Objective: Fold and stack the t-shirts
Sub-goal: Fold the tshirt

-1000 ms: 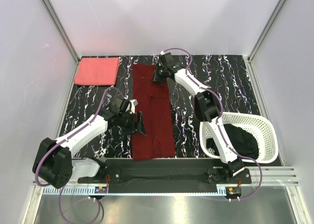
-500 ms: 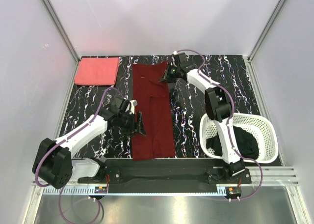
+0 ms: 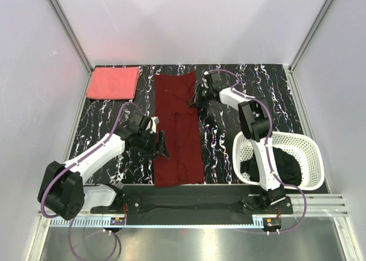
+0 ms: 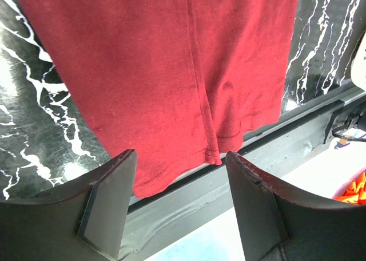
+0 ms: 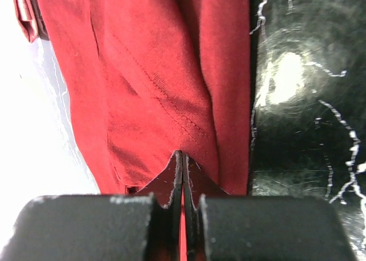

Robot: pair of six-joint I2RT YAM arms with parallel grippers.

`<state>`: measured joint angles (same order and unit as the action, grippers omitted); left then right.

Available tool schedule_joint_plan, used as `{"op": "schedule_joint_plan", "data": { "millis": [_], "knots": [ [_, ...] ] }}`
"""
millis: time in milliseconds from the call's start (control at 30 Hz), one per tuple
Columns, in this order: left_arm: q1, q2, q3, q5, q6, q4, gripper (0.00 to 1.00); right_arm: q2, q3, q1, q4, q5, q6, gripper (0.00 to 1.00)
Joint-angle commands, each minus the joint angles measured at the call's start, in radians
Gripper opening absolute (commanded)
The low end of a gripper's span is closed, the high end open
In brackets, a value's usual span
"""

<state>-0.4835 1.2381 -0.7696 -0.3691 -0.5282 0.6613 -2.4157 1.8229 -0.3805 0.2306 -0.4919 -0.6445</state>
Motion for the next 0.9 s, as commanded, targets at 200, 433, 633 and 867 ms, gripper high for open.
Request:
{"op": "schedule_joint_plan", "data": {
  "millis": [200, 433, 633, 867],
  "knots": [
    [0.117, -0.045, -0.164, 0.078, 0.066, 0.05, 0.7, 0.076, 0.076, 0.025, -0.047, -0.017, -0.012, 0.0],
    [0.201, -0.051, -0.189, 0.03, 0.07, 0.119, 0.8, 0.219, 0.118, 0.026, 0.278, 0.058, 0.026, 0.23],
    [0.201, -0.152, -0.011, -0.036, -0.061, 0.117, 0.78, 0.502, -0.156, -0.006, 0.516, 0.027, 0.172, 0.45],
    [0.161, -0.325, 0.259, -0.088, -0.245, 0.043, 0.73, 0.86, -0.684, -0.158, 0.481, -0.071, 0.212, 0.61]
  ]
}}
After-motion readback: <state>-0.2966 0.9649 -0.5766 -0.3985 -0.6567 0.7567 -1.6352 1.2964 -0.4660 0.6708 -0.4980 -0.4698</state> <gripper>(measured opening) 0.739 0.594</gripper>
